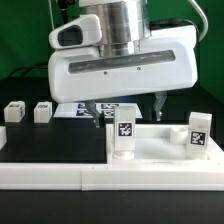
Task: Assemble square table
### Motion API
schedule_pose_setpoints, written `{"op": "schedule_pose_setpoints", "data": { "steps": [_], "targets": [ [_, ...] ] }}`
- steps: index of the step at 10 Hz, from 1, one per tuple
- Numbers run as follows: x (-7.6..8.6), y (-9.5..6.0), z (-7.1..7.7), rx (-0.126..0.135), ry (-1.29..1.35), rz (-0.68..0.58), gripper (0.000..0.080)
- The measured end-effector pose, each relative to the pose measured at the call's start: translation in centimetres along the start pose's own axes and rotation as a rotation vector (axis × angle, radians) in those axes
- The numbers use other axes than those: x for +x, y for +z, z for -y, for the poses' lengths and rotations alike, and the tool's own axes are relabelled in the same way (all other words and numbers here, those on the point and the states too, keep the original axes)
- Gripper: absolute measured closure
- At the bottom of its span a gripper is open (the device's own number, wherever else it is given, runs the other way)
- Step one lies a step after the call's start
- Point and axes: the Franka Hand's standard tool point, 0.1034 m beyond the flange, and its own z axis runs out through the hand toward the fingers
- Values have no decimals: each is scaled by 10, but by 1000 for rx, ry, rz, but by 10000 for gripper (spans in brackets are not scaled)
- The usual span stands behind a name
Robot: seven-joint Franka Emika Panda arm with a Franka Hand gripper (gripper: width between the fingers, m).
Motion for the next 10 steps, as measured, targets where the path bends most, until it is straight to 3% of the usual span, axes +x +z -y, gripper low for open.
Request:
{"op": "schedule_pose_setpoints", "data": {
  "steps": [3,7,8,9,10],
  "targets": [
    [0,5,-7,-3,-12,-17,150],
    [-1,6,-6,-2,2,-16,150],
    [-1,6,-6,-2,-1,-16,270],
    [-1,6,-6,-2,1,-16,270],
    [0,5,-7,-3,62,-17,454]
  ]
}}
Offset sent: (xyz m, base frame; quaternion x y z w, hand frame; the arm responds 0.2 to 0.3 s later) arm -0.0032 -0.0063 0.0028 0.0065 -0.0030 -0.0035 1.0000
